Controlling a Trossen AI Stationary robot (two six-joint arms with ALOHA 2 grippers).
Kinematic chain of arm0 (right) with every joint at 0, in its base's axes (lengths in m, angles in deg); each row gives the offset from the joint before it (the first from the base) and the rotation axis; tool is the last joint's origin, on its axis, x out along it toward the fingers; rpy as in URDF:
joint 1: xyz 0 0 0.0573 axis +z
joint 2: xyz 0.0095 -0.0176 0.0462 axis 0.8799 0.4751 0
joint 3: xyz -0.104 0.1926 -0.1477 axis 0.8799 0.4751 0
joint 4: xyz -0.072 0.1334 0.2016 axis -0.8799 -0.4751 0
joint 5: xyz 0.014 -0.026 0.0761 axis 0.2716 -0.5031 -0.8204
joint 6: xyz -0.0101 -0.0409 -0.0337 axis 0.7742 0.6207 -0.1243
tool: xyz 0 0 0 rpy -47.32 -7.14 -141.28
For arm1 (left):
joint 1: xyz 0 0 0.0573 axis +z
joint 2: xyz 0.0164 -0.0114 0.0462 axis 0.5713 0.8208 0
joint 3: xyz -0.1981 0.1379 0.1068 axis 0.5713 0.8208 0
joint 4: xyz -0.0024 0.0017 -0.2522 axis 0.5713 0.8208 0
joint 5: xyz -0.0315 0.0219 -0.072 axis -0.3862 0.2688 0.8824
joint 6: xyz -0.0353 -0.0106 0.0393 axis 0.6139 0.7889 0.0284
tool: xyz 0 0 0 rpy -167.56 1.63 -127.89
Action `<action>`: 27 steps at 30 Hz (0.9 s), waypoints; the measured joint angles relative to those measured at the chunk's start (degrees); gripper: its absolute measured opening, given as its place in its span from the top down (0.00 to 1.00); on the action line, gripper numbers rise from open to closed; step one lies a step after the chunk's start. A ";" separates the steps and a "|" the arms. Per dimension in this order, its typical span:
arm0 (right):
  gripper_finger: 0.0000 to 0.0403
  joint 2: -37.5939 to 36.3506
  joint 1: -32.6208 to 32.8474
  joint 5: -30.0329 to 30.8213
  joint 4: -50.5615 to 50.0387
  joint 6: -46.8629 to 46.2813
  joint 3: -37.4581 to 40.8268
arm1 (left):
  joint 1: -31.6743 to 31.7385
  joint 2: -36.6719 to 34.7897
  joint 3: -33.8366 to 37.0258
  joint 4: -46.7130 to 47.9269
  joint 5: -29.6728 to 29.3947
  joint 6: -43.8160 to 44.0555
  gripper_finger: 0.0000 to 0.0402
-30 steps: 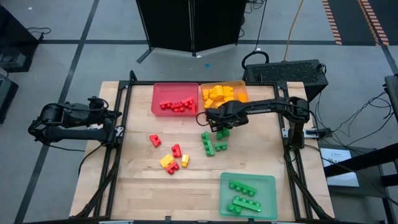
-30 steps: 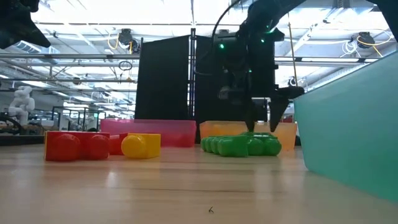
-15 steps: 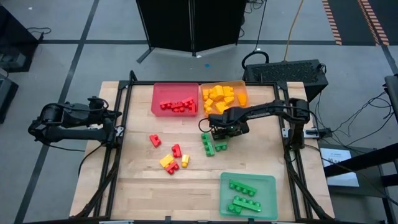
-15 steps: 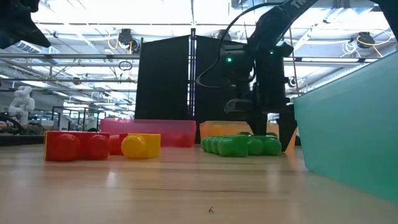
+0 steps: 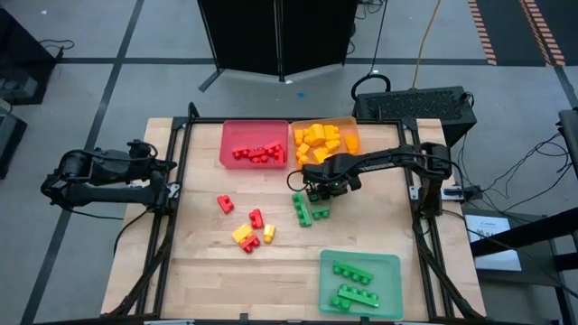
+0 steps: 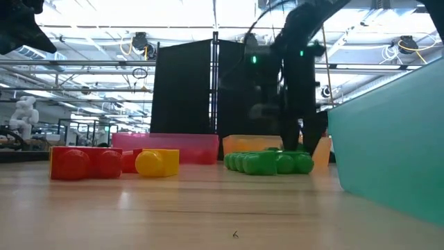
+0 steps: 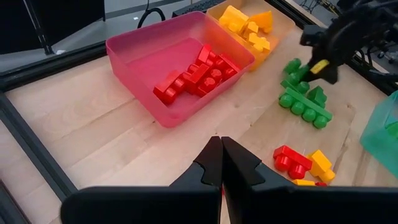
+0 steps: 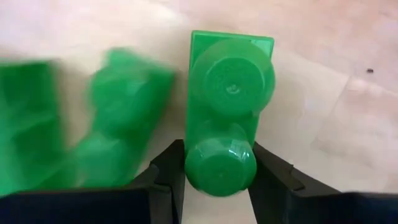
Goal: Sort blocks
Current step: Put the green game piece into the green bin
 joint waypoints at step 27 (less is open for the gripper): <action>0.72 -11.46 51.94 1.08 -14.83 -48.56 -8.88 | 0.02 0.00 0.02 -0.28 -0.05 1.60 1.00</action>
